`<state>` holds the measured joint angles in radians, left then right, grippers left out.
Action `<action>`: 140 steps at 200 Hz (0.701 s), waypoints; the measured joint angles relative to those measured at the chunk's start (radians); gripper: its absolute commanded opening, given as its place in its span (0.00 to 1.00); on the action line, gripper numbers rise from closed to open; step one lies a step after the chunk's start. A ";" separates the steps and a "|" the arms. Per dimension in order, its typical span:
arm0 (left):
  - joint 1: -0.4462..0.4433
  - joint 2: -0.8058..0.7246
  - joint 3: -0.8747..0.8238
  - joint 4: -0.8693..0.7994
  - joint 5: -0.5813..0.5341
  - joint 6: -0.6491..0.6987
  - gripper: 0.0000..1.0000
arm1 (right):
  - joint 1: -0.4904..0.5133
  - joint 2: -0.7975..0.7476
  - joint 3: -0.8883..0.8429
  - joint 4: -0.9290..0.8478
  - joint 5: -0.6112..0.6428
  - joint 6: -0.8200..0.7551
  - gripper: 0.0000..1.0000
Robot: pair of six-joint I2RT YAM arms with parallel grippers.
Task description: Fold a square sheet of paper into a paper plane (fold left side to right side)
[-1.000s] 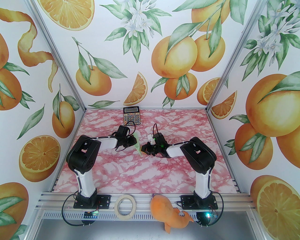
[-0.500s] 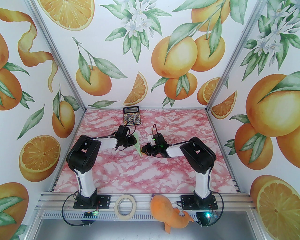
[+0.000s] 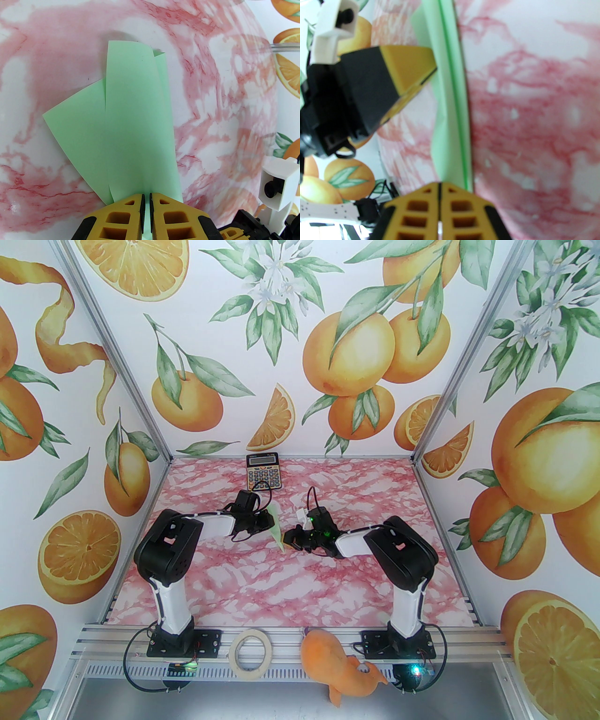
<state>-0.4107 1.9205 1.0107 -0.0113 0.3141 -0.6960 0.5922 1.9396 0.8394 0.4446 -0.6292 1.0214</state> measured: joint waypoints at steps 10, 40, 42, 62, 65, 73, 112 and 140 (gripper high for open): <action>0.000 0.001 0.000 0.000 0.000 0.000 0.14 | 0.000 0.005 0.001 0.002 -0.001 0.000 0.07; 0.000 0.005 0.005 0.001 0.003 0.000 0.14 | 0.000 0.021 0.002 0.002 -0.003 0.000 0.07; 0.000 0.005 0.006 0.001 0.003 0.000 0.14 | 0.000 0.022 0.002 0.002 -0.004 0.000 0.07; 0.000 0.006 0.006 0.002 0.003 0.000 0.14 | 0.000 0.028 0.003 0.002 -0.008 0.000 0.07; 0.000 0.006 0.006 0.001 0.004 0.000 0.14 | 0.000 0.029 0.003 0.002 -0.008 0.000 0.07; 0.000 0.006 0.006 0.001 0.003 0.000 0.14 | 0.000 0.030 0.004 0.002 -0.008 0.000 0.07; 0.000 0.006 0.007 0.001 0.004 0.000 0.14 | 0.000 0.031 0.005 0.002 -0.008 0.000 0.07; 0.000 0.007 0.008 0.002 0.005 0.000 0.14 | 0.000 0.032 0.008 0.002 -0.008 0.000 0.07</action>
<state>-0.4107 1.9278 1.0183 -0.0097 0.3187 -0.6956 0.5922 1.9713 0.8474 0.4465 -0.6369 1.0210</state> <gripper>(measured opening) 0.144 0.076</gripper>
